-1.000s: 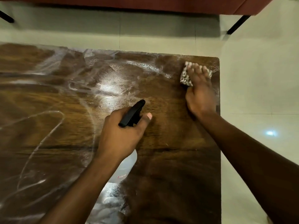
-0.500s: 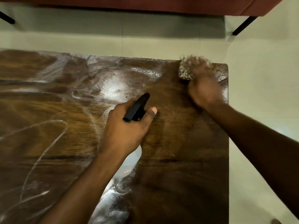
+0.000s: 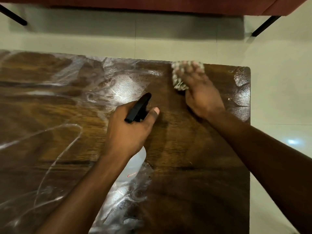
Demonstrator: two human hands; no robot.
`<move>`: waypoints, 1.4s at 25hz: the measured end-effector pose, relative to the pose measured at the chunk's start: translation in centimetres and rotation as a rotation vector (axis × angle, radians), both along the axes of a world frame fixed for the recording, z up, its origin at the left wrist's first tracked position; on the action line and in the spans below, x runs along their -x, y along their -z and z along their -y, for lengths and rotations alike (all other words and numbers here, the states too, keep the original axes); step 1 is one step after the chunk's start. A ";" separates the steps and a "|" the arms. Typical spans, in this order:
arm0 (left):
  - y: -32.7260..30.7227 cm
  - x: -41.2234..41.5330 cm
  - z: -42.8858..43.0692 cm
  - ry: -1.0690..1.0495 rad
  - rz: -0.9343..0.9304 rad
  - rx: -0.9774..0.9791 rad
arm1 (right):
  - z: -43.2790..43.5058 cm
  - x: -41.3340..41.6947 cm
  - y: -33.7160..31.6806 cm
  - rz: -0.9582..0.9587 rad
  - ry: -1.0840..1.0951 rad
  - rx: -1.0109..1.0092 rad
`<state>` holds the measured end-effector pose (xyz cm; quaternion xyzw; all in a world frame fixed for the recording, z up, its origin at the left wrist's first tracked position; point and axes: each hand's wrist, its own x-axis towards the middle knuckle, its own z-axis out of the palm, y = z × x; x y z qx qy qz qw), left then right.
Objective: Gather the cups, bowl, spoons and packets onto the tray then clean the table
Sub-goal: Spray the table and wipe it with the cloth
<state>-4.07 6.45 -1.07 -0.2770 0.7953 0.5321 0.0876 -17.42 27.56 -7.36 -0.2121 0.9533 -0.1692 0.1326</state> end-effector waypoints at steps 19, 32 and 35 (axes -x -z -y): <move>-1.1 -11.5 2.9 0.169 0.125 0.027 | 2.5 -19.4 1.0 0.065 -0.525 -0.024; -2.3 -21.3 2.3 0.201 0.234 -0.006 | 3.4 -33.7 0.1 0.106 -0.419 0.160; -2.8 -24.7 1.2 0.196 0.209 -0.039 | -1.5 -33.8 -0.2 0.027 -0.746 0.036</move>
